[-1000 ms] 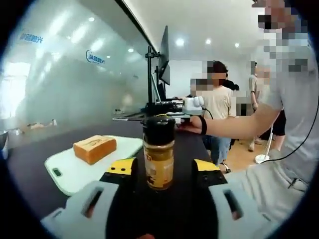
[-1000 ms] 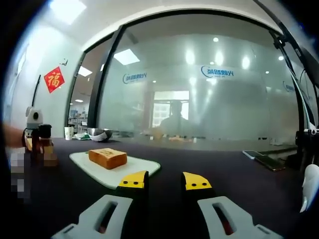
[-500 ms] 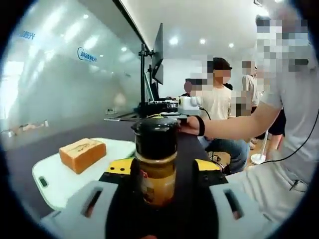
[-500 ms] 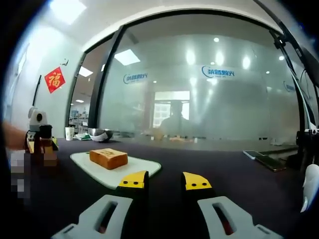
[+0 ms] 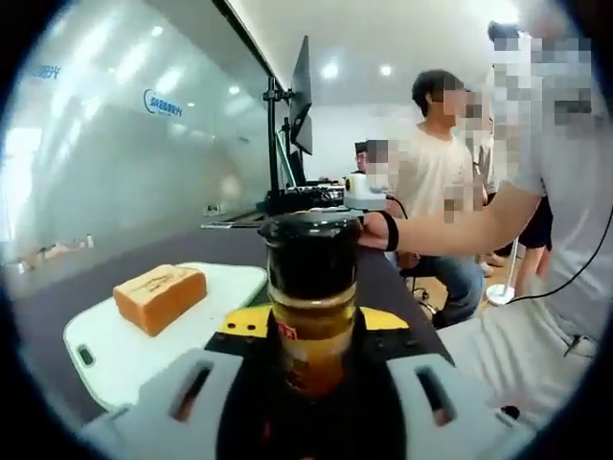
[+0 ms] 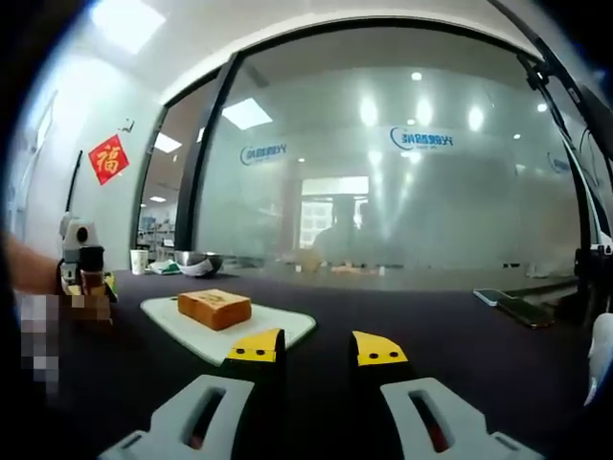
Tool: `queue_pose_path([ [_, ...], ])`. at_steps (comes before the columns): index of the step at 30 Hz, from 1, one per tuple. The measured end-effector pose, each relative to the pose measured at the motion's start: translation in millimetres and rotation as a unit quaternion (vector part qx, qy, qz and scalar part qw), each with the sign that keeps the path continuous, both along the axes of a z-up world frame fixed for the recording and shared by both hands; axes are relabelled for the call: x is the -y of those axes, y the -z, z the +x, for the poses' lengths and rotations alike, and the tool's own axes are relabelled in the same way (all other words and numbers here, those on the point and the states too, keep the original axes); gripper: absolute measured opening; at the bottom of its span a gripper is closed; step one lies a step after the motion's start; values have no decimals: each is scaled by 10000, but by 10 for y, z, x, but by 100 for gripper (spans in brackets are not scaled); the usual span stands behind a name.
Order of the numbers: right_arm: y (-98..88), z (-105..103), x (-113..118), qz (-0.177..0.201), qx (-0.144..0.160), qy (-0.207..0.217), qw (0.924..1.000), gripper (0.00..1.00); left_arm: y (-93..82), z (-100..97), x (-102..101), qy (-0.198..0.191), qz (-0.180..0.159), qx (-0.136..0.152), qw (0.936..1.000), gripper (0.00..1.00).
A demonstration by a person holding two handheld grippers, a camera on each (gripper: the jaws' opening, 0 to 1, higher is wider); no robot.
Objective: Sprinkle pepper
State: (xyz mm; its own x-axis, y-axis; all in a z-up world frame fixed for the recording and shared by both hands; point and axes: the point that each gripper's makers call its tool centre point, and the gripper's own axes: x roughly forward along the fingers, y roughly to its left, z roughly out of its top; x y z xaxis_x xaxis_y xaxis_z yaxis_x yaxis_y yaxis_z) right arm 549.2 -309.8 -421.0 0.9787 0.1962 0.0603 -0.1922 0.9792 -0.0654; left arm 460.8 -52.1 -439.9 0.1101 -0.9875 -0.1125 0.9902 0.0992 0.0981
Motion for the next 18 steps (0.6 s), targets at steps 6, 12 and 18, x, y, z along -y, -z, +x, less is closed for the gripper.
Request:
queue_pose_path([
  [6,-3,0,-51,12,-13,-89,10000,23,2,25,-21,39,-18,-29,10000,23],
  [12,-5,1,-82,4,-17,-136,9999,23,1,23,-15,53,-15,47,10000,22],
  [18,-17,-2,-102,19,6,-169,9999,23,-3,-37,36,40,-8,69,10000,22],
])
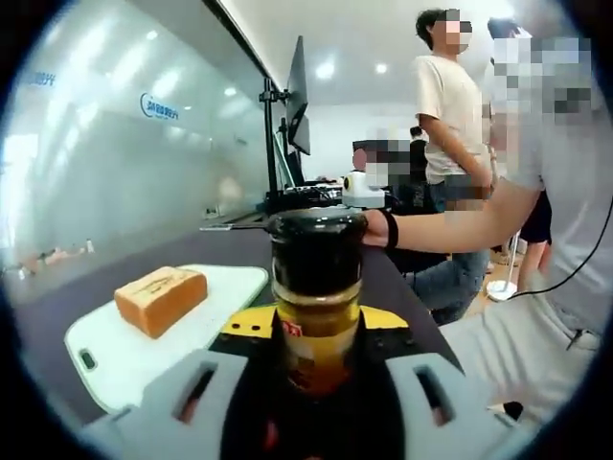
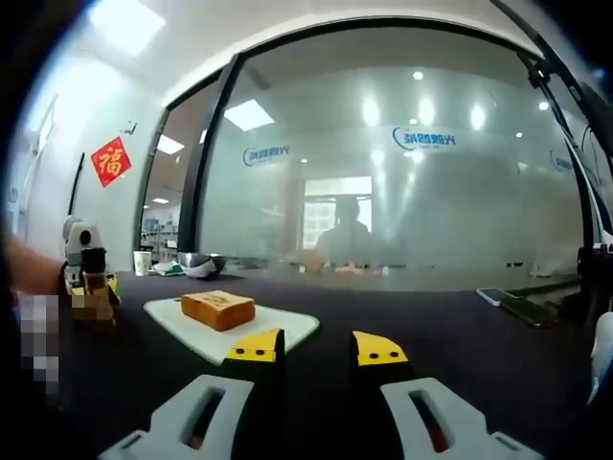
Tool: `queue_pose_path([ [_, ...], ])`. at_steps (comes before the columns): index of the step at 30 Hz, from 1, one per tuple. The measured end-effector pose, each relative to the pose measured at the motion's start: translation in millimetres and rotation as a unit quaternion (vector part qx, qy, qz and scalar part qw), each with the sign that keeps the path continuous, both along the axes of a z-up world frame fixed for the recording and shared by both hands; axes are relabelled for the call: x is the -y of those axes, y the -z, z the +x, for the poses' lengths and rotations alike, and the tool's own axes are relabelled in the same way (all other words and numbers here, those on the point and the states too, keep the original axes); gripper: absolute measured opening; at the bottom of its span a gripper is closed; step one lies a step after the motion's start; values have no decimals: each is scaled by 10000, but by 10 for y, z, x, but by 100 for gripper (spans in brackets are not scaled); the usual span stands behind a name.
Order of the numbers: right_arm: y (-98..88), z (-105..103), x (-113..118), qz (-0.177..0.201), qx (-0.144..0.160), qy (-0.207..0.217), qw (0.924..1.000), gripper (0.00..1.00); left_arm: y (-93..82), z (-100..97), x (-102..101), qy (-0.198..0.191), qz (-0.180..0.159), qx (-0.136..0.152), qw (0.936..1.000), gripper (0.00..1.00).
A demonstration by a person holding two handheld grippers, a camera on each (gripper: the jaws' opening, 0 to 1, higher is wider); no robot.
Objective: Sprinkle pepper
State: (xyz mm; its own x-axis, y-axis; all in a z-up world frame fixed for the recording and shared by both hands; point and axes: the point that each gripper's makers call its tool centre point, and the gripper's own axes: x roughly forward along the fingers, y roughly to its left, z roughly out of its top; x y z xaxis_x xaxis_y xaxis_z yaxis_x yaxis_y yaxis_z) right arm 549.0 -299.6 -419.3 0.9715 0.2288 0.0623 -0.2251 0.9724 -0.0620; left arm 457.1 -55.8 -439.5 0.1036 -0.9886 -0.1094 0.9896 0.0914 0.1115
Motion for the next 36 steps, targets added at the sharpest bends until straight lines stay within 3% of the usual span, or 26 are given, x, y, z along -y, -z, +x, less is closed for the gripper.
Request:
queue_pose_path([
  [7,-21,-5,-74,-30,50,-201,9998,24,-8,-49,29,-4,1,7,10000,21],
  [9,-42,-5,-100,-81,111,-270,9995,28,-13,-68,41,3,-1,5,10000,21],
  [11,-97,-18,-198,-285,292,-487,9980,37,-14,-55,34,3,-9,-19,10000,21],
  [14,-137,-113,-512,-321,324,-1260,9910,40,-24,-104,64,22,-16,-27,10000,21],
  [16,-135,-148,-632,-530,343,-1543,9860,40,-32,-139,83,34,-19,-30,10000,21],
  [18,-157,-182,-724,-421,349,-1787,9824,44,-32,-137,77,43,-22,-33,10000,21],
  [22,-225,-319,-939,-292,438,-2414,9690,49,-37,-143,71,80,-16,-8,10000,21],
  [27,-284,-533,-1251,109,286,-3291,9438,49,-32,-97,40,125,-12,-28,9999,21],
  [28,-293,-557,-1301,52,317,-3327,9425,49,-31,-92,36,133,-13,-25,9999,21],
  [32,-346,-729,-1739,-174,351,-3871,9212,57,-29,-62,6,144,-28,-45,9999,21],
  [34,-384,-783,-1943,-437,467,-4029,9130,55,-30,-60,-7,148,-37,-57,9999,21],
  [36,-460,-863,-2195,-388,494,-4283,9014,54,-31,-59,-18,150,-48,-71,9999,21],
])
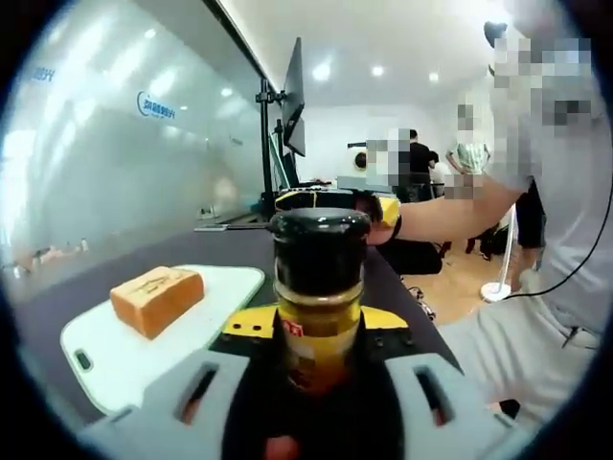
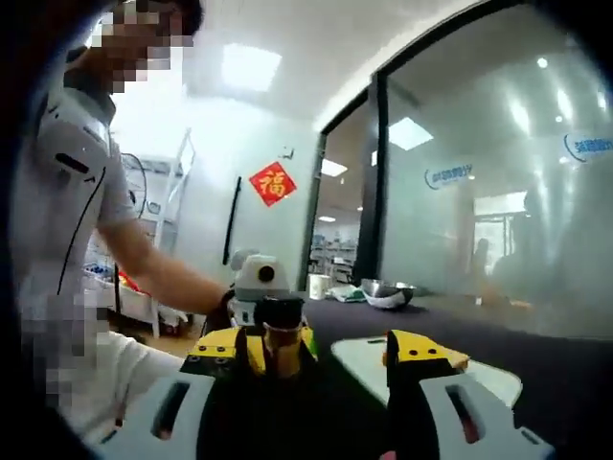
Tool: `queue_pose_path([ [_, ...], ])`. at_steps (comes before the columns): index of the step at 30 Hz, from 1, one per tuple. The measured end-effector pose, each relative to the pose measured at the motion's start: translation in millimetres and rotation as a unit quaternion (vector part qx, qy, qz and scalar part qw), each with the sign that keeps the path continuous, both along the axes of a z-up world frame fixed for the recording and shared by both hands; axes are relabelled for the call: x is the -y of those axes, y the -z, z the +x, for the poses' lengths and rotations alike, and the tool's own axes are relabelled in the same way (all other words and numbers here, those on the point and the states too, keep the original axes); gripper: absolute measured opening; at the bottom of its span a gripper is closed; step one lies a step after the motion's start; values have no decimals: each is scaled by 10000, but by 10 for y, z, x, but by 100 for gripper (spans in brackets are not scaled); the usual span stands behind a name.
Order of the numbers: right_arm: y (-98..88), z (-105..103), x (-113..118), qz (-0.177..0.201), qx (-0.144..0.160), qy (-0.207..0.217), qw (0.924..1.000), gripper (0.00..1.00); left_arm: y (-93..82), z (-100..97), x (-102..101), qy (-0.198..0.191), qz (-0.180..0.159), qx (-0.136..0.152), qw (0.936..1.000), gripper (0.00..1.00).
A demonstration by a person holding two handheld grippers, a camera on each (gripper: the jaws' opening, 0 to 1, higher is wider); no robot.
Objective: Sprinkle pepper
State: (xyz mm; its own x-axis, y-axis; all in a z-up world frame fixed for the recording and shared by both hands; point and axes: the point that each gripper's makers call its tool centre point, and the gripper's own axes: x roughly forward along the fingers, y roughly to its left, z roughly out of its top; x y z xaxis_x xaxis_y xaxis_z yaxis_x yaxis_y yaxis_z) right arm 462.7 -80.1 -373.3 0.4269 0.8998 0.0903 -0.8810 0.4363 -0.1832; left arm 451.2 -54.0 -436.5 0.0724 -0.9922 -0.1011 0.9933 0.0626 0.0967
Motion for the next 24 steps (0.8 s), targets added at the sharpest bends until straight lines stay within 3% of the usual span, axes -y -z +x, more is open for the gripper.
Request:
queue_pose_path([
  [4,-136,-116,-328,287,-54,-553,9980,55,-1,-2,-14,8,-11,6,10000,21],
  [7,-63,-66,-533,-147,152,-451,9988,53,4,19,-17,1,-16,-15,10000,21],
  [9,14,-62,-610,-291,6,-566,9980,49,7,24,-22,2,-18,-21,10000,21],
  [11,56,-22,-650,-187,-285,-678,9971,45,5,3,-1,-3,-19,-13,10000,21],
  [15,98,44,-676,-230,-277,-673,9971,42,4,-4,-1,-10,-24,0,10000,21],
  [18,117,81,-664,-275,-312,-647,9970,30,5,-3,-6,-2,-28,-9,10000,21],
  [22,130,48,-706,-356,-309,-798,9957,39,6,-2,-10,5,-33,-16,10000,21],
  [24,152,81,-708,-434,-220,-761,9959,35,6,-2,-10,10,-34,-18,10000,21],
])
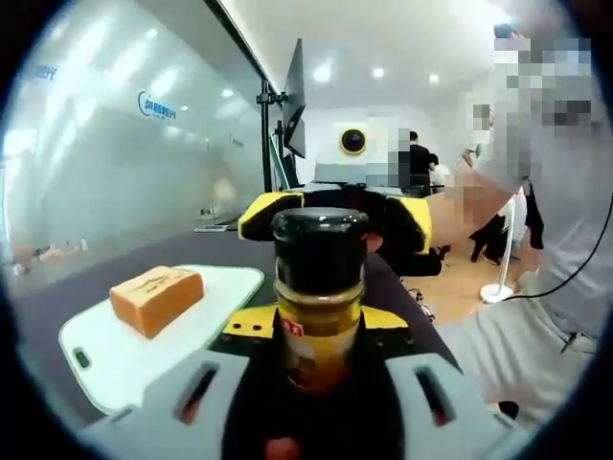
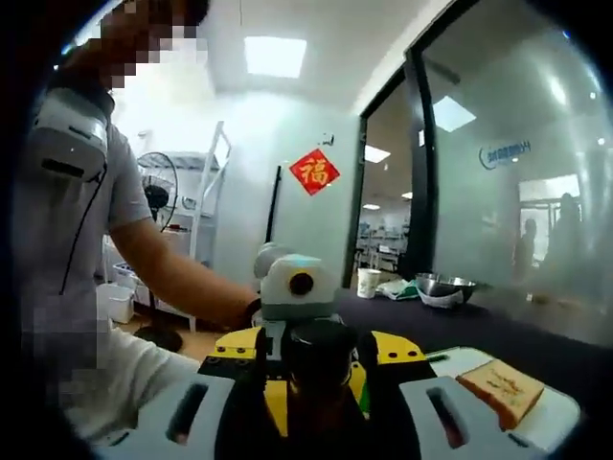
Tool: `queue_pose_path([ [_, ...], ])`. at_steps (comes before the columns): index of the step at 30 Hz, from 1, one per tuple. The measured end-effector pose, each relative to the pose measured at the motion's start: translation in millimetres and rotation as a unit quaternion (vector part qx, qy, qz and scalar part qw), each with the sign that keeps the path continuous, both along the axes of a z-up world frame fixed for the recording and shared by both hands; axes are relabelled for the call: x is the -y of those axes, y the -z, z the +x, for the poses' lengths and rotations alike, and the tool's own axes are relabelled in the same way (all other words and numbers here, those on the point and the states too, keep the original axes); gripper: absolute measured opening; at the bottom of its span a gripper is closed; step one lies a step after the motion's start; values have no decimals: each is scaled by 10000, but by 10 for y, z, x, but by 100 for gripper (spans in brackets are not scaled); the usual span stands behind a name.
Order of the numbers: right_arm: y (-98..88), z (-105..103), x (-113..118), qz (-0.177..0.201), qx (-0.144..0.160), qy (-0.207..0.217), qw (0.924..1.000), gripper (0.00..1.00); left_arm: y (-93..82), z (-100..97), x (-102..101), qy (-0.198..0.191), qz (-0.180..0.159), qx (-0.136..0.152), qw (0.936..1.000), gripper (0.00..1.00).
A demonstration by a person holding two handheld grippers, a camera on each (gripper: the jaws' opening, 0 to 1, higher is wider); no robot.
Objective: Sprinkle pepper
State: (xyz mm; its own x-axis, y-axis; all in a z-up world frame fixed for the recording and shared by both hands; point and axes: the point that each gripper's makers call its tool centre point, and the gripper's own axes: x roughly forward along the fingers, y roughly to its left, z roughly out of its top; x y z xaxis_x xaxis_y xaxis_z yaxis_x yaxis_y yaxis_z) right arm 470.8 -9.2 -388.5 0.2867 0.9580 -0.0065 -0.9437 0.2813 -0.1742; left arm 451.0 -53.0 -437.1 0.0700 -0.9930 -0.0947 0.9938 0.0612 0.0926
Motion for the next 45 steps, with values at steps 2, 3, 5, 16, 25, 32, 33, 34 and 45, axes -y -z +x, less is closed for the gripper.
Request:
queue_pose_path([
  [2,-16,-5,-2,53,2,-43,10000,29,1,2,-1,1,-2,-9,10000,21],
  [3,-20,-1,-6,52,53,-40,10000,28,1,1,1,5,-2,-5,10000,21],
  [5,-17,34,1,-18,220,2,9998,26,1,1,3,5,-4,-22,10000,21],
  [16,-36,21,-19,-36,320,-99,9994,25,0,-9,8,11,3,-81,10000,20],
  [25,-23,41,-20,-34,-10,-23,10000,23,6,22,-6,2,14,-97,10000,20],
  [32,-47,43,-43,192,-458,-105,9987,22,19,101,-32,-18,17,-134,9999,20],
  [33,-62,20,-23,298,-1096,-210,9933,22,10,96,-38,19,-3,-99,9999,20],
  [34,-139,13,-34,451,-1094,-252,9927,22,18,107,-48,-3,33,-72,10000,20],
  [45,-113,86,-73,626,-1901,21,9798,24,32,169,-82,-52,16,-150,9999,20],
])
